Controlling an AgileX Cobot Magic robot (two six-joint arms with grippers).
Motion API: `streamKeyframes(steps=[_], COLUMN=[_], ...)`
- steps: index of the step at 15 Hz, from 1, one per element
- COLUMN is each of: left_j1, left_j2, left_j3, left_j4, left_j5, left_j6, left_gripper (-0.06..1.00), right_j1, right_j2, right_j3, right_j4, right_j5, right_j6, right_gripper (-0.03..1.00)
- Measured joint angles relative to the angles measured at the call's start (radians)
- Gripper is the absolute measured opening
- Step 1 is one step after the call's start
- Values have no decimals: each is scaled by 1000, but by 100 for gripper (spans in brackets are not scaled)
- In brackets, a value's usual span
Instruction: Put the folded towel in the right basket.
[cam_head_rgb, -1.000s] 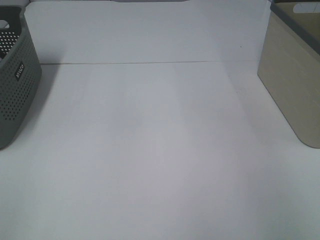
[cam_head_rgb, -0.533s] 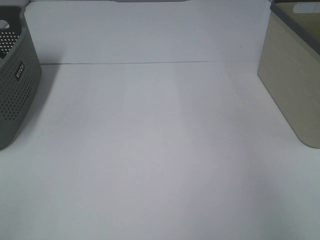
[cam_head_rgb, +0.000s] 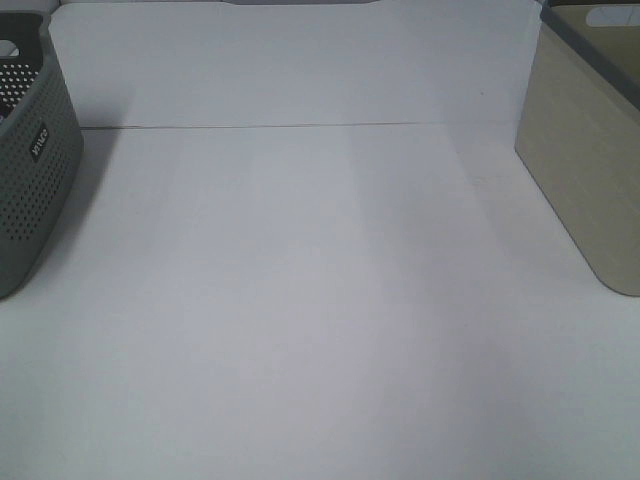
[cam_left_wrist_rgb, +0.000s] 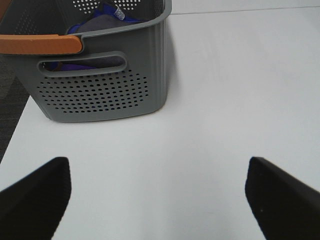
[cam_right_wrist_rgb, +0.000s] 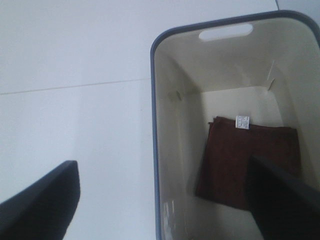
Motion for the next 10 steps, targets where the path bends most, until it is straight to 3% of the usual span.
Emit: streamKeyframes(steps=[10], left_j1=[0], left_j2=[0], left_j3=[0], left_j4=[0], left_j5=[0], left_j6=[0], left_gripper=[88], right_j1=[0], right_j2=[-564], right_j3=[724], right_j4=[-28], right_j5=[-1], right_j6=[-23], right_gripper=[86])
